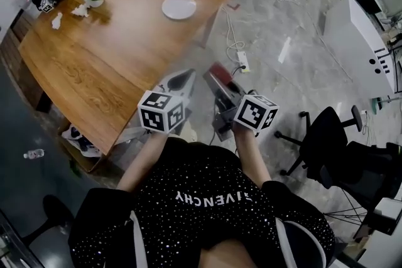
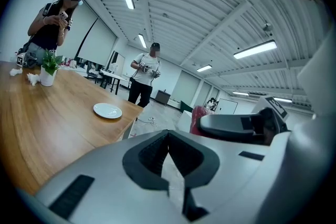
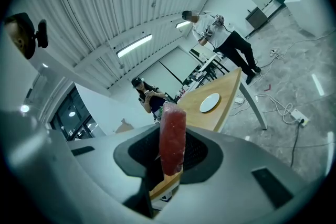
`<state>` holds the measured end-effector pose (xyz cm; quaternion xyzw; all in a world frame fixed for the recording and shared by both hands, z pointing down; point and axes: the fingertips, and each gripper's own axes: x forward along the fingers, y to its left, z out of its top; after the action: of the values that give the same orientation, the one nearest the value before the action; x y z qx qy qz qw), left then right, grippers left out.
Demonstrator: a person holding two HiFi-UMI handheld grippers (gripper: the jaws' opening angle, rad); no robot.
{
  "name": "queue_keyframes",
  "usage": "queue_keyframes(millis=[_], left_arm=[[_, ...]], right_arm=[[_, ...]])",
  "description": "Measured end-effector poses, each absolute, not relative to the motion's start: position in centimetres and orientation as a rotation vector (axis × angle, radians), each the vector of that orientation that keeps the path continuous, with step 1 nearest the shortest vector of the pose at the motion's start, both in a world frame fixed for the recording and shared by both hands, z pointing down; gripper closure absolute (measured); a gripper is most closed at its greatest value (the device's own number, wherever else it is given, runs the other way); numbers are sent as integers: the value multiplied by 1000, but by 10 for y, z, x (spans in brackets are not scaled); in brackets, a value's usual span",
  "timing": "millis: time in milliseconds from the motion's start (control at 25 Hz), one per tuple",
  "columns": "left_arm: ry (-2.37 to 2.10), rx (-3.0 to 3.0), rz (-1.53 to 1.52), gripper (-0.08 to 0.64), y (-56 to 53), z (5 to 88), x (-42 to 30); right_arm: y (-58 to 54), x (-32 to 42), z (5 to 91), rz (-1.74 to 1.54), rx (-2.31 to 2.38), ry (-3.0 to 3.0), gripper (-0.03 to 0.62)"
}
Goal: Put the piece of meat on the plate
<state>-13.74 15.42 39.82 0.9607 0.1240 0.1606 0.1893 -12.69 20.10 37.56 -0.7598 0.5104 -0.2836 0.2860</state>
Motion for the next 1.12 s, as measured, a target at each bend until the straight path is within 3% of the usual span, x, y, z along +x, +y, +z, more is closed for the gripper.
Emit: queue_keyframes(millis=[520, 1120], left_arm=[[334, 2680, 500, 551, 140, 415, -75], [308, 2636, 534, 551, 73, 417, 75]], right_arm=[[192, -65, 397, -826, -2019, 1315, 497], [125, 83, 397, -896, -2022, 1317, 497]])
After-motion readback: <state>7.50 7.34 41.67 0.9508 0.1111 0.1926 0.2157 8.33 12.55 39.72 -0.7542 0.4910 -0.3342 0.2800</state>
